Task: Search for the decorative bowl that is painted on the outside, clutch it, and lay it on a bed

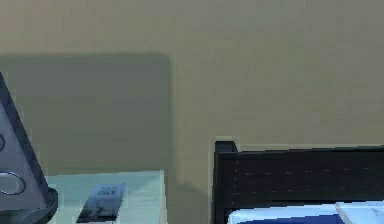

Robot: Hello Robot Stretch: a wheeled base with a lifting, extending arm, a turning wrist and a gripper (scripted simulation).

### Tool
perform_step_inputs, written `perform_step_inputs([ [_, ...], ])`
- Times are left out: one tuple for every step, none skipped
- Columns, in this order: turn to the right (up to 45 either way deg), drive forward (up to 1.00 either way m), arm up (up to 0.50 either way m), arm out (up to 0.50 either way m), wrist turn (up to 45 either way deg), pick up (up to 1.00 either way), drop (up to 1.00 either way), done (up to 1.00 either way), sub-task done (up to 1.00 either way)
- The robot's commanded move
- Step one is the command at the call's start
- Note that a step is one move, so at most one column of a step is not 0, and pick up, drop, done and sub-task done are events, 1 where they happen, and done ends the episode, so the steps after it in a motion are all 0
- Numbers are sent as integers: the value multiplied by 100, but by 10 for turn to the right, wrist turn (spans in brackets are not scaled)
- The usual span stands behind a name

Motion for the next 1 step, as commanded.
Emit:
perform_step_inputs([
  [0, 0, -32, 0, 0, 0, 0, 0, 0],
])
